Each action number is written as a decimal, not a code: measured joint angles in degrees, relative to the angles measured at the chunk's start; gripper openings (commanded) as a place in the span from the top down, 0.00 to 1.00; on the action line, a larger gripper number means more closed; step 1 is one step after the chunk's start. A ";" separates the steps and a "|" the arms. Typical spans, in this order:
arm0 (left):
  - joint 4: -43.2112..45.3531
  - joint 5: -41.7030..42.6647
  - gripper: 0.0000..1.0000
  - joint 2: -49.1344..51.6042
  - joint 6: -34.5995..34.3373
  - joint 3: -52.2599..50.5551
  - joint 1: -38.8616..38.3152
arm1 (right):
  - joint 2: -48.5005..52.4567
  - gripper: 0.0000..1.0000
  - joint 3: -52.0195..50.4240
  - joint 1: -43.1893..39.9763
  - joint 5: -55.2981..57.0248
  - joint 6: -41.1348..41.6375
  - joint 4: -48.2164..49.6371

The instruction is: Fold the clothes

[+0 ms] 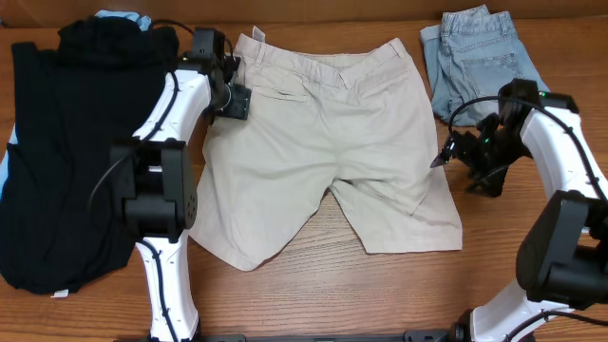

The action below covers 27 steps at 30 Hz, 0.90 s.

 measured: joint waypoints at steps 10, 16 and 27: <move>-13.03 -1.90 0.96 0.28 -11.58 0.22 2.60 | -1.64 0.11 1.92 5.35 0.02 -0.92 0.50; -25.55 -3.78 0.79 0.28 -15.89 0.26 8.83 | -1.64 0.10 1.92 12.33 0.00 0.11 3.69; -31.17 -10.32 0.10 0.15 -15.98 -1.55 14.08 | -1.64 0.11 1.92 21.14 1.99 4.63 5.79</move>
